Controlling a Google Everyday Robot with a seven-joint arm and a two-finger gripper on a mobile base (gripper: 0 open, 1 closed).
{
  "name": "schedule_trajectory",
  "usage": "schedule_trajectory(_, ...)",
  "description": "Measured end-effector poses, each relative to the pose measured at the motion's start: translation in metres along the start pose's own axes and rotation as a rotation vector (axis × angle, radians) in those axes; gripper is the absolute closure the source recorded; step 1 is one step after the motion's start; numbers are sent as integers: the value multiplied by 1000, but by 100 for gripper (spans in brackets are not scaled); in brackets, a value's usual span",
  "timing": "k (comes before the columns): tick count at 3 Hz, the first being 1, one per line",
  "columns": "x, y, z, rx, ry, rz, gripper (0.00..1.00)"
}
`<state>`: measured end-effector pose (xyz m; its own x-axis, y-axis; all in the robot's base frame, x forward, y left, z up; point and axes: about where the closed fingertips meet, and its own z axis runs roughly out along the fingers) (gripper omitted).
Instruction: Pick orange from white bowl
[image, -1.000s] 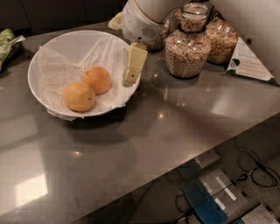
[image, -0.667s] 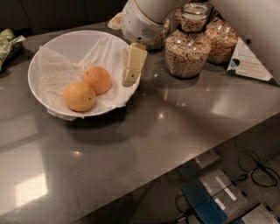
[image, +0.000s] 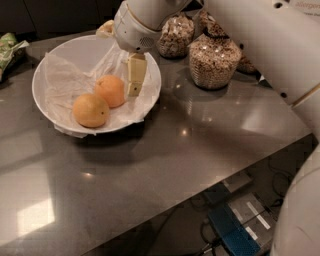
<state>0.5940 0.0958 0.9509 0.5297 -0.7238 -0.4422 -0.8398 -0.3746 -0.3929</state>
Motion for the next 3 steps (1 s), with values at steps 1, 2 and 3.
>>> schedule_trajectory(1,-16,-3,15,-45,-15,-93,0)
schedule_trajectory(2,-36,1,35,-94,-79,-138,0)
schedule_trajectory(3,-36,1,35,-94,-79,-137,0)
